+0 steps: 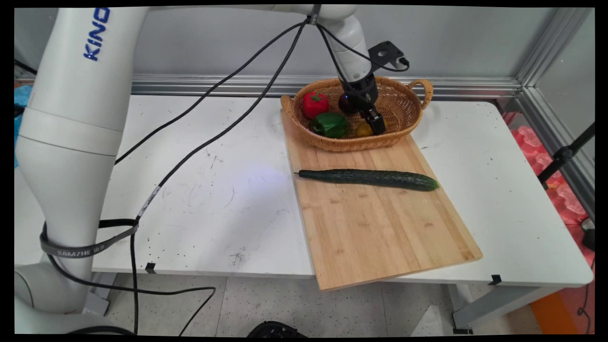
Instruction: Place the picked object in the vegetable basket
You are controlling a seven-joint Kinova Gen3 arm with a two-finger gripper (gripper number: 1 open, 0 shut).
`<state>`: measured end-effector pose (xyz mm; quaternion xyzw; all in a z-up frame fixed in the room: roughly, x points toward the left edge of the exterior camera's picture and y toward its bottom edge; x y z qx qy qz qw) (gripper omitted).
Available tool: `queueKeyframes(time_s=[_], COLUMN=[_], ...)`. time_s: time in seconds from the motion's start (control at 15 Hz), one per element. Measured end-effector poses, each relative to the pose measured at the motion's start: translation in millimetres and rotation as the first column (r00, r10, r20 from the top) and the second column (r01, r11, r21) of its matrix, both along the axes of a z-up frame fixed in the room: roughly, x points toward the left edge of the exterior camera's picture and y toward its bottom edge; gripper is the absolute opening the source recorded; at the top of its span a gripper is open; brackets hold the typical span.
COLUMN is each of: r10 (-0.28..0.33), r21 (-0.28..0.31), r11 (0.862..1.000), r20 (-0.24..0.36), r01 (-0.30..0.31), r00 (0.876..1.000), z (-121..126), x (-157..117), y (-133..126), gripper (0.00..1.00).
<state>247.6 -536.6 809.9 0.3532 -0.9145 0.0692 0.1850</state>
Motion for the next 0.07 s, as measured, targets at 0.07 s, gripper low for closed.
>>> queueKeyframes(time_s=[0.07], r10=[-0.006], r21=[-0.003], r11=[1.0], r20=[0.0], r01=[0.006], r00=[1.0], z=[0.1], x=[-1.3], y=[-1.3], gripper=[1.0])
